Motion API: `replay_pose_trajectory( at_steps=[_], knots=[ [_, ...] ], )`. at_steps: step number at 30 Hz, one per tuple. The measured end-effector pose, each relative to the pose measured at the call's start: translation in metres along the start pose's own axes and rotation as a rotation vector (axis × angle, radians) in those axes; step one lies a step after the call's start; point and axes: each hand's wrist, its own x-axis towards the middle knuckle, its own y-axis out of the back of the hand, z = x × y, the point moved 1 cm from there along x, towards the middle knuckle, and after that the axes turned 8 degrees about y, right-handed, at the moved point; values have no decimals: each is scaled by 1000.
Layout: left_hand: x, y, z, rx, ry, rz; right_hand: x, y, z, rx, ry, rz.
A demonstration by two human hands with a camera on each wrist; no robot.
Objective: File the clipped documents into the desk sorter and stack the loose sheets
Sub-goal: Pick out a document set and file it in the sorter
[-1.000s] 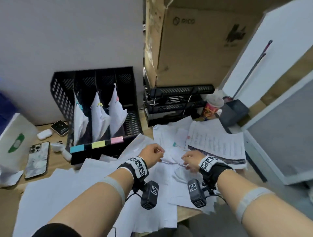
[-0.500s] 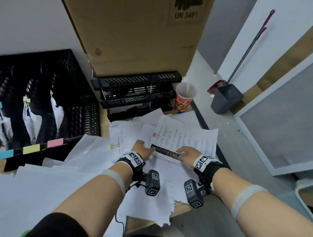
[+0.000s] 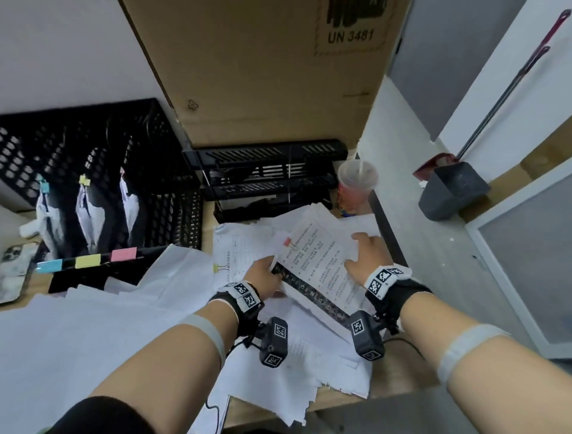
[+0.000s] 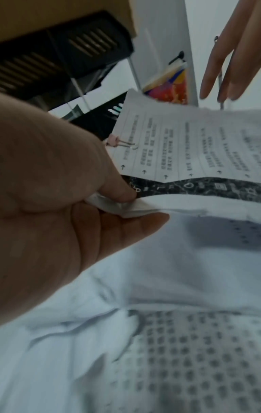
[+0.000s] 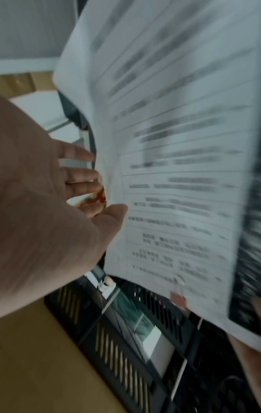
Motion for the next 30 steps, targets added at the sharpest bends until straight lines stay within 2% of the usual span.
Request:
replay_pose_trajectory(
  at_steps=[2,4,6,8,13,16,18,21,30],
  knots=[
    [-11,28,0,-32,31,8,6,15,-20,-43,37,-24],
    [-25,57,-4,-71,85,10,11,18,-45,-16,79,-145],
    [-39,84,-15,-91,144,7,10,11,-73,-8,121,-282],
    [-56,112,-31,-119,172,40,7,-8,-99,36,165,-348],
    [-74,190,-101,-261,149,269,-17,-58,-169,187,229,-341],
    [-63,237,-155,-310,165,315,-39,-84,-213,228,233,-294],
    [-95,256,-153,-352,190,335,-51,-104,-237,266,217,-260],
    [-109,282,-167,-381,187,242,-66,-129,-272,301,200,-234],
    [-100,346,-211,-151,126,73,-92,-171,-334,271,118,-170]
  ],
)
